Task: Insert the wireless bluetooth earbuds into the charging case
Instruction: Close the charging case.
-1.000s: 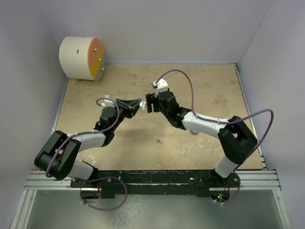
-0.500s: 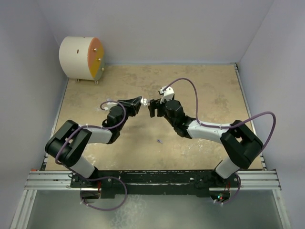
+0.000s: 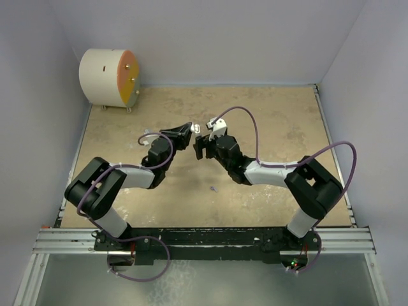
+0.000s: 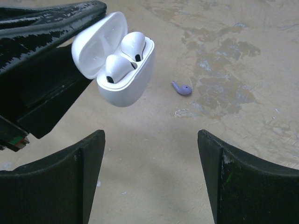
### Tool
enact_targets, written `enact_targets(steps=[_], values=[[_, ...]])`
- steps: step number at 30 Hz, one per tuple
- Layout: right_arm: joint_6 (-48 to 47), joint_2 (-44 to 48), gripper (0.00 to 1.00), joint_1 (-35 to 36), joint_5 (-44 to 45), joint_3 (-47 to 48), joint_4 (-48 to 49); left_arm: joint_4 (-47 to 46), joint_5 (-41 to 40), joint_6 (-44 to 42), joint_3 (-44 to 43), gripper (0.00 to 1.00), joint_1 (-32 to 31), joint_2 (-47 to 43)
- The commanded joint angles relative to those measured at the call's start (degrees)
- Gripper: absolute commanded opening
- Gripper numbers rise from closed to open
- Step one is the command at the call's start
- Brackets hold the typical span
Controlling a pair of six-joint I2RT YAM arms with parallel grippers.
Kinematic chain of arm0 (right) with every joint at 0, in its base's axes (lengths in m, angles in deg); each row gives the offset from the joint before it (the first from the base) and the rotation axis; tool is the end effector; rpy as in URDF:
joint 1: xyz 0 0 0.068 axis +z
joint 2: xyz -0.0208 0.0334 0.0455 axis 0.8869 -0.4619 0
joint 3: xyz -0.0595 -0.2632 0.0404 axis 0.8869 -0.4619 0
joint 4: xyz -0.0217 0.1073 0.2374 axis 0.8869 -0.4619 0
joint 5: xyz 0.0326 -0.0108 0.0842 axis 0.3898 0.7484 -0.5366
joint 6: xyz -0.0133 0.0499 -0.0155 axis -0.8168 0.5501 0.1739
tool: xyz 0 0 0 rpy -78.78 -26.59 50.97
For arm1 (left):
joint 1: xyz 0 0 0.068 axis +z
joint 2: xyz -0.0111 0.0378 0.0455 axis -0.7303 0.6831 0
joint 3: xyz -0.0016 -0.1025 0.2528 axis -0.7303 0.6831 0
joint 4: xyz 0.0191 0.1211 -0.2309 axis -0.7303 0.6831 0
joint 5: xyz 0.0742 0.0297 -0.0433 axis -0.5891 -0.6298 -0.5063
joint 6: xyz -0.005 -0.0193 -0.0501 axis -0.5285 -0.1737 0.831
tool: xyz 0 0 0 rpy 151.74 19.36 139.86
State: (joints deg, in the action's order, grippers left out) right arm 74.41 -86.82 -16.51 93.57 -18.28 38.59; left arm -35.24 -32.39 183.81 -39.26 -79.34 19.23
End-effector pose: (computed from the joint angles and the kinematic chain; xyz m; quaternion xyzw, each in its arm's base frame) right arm 0.2570 0.2522 0.2154 -0.1211 0.7486 0.2351 0.6080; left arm 0.2704 -0.1596 0.1869 -0.5139 0.5215 -0.5904 0.3398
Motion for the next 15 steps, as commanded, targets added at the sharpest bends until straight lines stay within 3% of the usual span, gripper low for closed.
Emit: enact_targets(steps=[1, 15], values=[[0.1, 0.6, 0.82, 0.3, 0.8, 3.4, 2.6, -3.5, -1.5, 1.9, -1.8, 0.0, -1.2, 0.8], [2.1, -0.2, 0.82, 0.3, 5.9, 3.2, 5.5, -5.5, -2.8, 4.3, -0.6, 0.0, -4.5, 0.7]])
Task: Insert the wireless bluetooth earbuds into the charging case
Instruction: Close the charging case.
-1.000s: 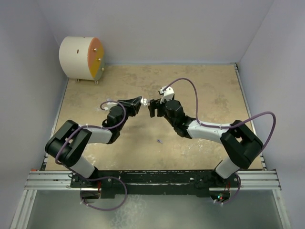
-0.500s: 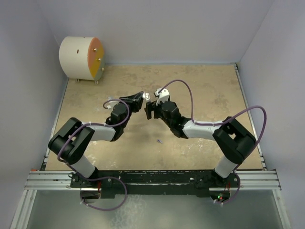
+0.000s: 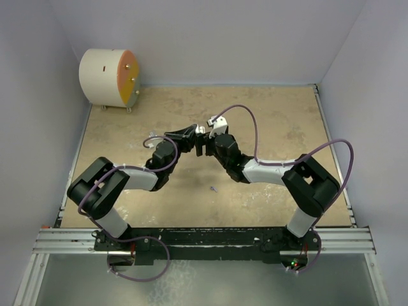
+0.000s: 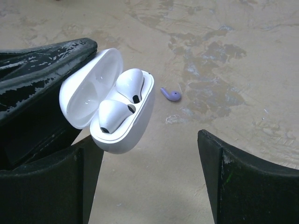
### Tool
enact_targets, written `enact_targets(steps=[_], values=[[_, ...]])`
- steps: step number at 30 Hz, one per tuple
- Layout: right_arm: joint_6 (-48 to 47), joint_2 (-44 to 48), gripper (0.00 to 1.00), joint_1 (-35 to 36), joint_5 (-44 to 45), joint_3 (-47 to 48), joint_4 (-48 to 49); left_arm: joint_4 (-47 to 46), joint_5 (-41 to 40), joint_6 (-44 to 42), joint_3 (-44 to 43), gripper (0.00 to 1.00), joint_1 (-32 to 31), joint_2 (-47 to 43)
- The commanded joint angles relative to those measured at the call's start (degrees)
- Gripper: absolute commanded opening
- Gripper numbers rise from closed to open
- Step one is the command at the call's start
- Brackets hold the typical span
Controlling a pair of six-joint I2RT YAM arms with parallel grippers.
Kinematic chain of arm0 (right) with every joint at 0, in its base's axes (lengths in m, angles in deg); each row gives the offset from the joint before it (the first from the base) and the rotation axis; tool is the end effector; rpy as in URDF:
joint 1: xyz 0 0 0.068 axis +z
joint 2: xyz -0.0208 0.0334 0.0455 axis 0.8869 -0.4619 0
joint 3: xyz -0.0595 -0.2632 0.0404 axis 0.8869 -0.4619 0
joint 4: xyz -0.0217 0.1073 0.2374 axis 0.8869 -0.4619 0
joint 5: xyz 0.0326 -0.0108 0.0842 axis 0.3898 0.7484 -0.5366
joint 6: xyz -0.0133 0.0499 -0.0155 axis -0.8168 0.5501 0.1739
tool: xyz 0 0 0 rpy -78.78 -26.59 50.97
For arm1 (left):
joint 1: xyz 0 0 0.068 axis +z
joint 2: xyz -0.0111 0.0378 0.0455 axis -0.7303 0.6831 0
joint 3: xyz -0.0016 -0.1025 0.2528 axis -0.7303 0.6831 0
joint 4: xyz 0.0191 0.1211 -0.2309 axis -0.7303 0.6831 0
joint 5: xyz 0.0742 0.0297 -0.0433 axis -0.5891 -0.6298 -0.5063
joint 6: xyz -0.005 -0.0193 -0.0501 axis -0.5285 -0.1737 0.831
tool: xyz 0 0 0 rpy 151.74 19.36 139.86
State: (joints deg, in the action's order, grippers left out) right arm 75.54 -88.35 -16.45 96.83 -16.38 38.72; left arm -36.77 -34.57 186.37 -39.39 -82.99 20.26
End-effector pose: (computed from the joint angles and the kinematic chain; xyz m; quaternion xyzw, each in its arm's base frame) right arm 0.2633 0.2565 0.2170 -0.0944 0.7489 0.2236 0.6167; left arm 0.2617 -0.1763 0.1852 -0.5163 0.5136 -0.6058 0.3204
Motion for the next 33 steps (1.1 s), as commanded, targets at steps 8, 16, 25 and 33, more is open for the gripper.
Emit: enact_targets(steps=[8, 16, 25, 33], values=[[0.0, 2.7, 0.82, 0.0, 7.9, 0.6, 6.7, -4.6, -0.9, 3.0, 1.3, 0.0, -1.5, -0.9], [-0.6, 4.6, 0.82, -0.1, 16.6, -0.7, 6.0, -5.5, 0.2, 4.1, 3.3, 0.0, -1.5, -1.7], [-0.2, 9.2, 0.86, -1.2, 20.1, -4.0, 4.7, -7.9, 1.4, 4.9, 5.8, 0.0, 0.8, -0.7], [2.1, 14.4, 1.0, -6.4, 7.2, -9.0, 8.1, -2.3, 7.8, -9.2, 6.3, 0.0, 10.7, -2.7]])
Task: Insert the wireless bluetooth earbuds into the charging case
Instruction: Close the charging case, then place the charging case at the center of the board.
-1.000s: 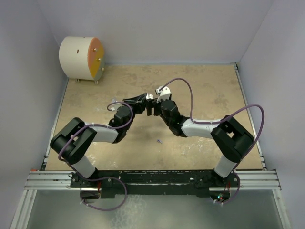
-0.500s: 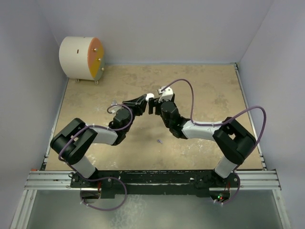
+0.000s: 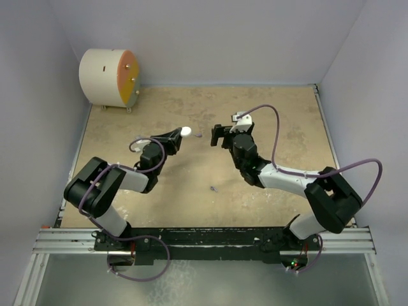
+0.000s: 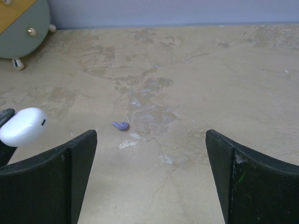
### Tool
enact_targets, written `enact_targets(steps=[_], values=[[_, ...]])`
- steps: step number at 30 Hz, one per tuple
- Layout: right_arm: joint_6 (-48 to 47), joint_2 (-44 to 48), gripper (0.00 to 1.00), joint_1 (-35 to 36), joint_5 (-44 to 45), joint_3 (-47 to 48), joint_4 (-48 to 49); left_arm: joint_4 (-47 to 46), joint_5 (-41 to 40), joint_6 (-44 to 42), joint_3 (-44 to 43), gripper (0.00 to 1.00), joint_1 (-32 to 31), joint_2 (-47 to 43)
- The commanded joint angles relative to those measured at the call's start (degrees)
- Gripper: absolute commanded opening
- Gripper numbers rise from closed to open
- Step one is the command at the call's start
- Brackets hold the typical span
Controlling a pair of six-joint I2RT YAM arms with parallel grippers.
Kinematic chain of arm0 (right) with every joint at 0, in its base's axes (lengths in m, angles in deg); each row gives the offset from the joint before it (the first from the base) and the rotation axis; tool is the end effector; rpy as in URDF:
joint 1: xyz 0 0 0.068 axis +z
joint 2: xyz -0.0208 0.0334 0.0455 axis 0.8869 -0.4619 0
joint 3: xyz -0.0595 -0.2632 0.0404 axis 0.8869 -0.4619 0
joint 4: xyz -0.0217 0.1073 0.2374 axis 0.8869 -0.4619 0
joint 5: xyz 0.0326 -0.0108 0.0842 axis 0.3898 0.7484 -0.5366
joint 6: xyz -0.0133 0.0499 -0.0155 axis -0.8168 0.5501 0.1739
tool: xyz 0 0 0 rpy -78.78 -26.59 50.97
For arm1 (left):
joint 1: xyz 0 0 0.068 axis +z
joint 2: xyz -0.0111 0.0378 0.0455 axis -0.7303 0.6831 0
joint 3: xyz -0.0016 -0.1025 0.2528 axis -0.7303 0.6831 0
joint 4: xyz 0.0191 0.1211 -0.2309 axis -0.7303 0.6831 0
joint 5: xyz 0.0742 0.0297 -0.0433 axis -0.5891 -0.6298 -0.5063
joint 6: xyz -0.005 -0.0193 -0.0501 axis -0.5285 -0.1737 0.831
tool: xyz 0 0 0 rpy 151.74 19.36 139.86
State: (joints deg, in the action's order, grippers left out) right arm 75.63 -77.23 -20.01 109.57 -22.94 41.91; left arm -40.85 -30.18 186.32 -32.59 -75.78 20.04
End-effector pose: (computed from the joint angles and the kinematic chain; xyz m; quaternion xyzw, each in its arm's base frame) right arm 0.2521 0.2055 0.2500 0.0260 0.7104 0.1595 0.6850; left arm 0.2604 -0.1333 0.1620 -0.5378 0.5127 -0.5824 0.3297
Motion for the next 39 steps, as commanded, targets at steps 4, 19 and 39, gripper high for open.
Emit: enact_targets(steps=[4, 19, 39], values=[[1.1, 5.2, 1.0, -5.1, -11.7, -2.9, 6.3, 9.1, 4.5, -18.8, -3.5, 0.0, 5.0, -3.4], [12.8, 9.3, 0.98, -7.7, -12.7, -2.1, -12.2, 17.7, 3.2, -33.5, -12.0, 0.0, 6.0, 6.3], [40.3, 28.3, 1.0, -7.9, -1.0, -13.0, -30.9, 22.4, 3.7, -38.2, -17.8, 0.05, 8.9, 13.9]])
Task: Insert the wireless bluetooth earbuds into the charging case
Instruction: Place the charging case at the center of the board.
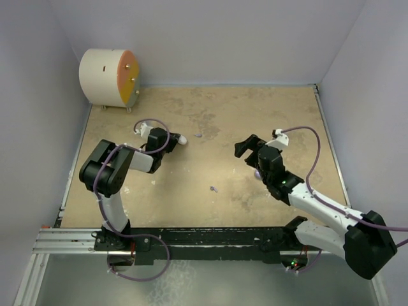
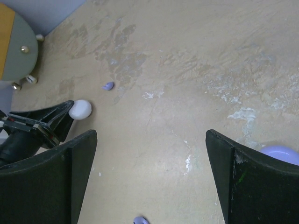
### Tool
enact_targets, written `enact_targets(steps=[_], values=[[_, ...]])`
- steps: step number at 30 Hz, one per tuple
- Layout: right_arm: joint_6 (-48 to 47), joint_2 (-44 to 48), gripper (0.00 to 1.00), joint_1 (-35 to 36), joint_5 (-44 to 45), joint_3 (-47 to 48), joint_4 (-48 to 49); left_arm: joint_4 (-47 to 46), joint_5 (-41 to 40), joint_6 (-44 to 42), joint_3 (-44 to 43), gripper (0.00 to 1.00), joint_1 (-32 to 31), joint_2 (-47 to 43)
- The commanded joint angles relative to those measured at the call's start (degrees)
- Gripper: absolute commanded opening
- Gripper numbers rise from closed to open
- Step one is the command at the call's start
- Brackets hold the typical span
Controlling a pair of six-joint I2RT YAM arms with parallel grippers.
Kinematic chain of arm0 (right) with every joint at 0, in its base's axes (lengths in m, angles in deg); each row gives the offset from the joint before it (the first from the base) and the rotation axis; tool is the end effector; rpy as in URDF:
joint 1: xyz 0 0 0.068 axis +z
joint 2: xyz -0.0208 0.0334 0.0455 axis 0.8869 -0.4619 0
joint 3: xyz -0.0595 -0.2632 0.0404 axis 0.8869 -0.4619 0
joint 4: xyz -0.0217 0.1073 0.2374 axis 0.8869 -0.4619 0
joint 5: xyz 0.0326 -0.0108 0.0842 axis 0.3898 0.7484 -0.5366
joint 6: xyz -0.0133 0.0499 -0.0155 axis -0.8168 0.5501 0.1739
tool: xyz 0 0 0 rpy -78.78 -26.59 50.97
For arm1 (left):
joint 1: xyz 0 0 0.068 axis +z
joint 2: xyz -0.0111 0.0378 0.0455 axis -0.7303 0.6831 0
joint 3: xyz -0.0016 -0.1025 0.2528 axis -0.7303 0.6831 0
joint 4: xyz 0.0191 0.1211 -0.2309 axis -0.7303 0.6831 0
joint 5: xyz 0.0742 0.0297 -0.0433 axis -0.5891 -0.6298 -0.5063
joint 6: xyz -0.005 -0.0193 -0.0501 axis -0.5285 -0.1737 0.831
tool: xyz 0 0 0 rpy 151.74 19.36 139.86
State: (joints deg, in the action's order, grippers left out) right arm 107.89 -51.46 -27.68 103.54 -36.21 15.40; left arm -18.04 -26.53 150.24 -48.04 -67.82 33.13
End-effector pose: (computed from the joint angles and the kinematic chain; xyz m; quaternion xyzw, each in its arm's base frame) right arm 0.1996 0.1201 0.2404 0.2212 0.7522 0.2624 0.5625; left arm 0.3289 -0.1184 0.1209 -0.4130 0.7412 -0.3239 0.4184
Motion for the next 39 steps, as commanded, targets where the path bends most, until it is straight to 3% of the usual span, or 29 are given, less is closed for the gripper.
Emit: enact_targets(steps=[1, 5, 12, 18, 25, 39], values=[[9.8, 3.0, 1.0, -0.2, 5.6, 0.3, -5.2, -0.3, 0.3, -2.2, -2.5, 0.07, 1.1, 0.9], [14.6, 3.5, 1.0, -0.3, 8.5, 0.5, -9.0, 0.8, 1.3, -2.9, -3.2, 0.15, 1.9, 1.1], [20.8, 4.4, 1.0, -1.3, 12.4, 1.0, -15.5, 3.4, 2.2, -4.2, -4.2, 0.39, 2.9, 0.7], [24.1, 5.8, 1.0, -3.5, 13.1, 0.2, -18.9, 5.5, 3.3, -5.0, -5.4, 0.51, 3.6, 0.7], [25.7, 6.0, 1.0, -7.3, 10.9, -1.3, -22.0, 12.8, 0.9, -8.0, -6.5, 0.57, 4.3, -4.9], [23.2, -1.1, 1.0, -10.7, 6.9, -3.1, -18.6, 24.8, -3.3, -13.1, -5.7, 0.59, 4.4, -23.0]])
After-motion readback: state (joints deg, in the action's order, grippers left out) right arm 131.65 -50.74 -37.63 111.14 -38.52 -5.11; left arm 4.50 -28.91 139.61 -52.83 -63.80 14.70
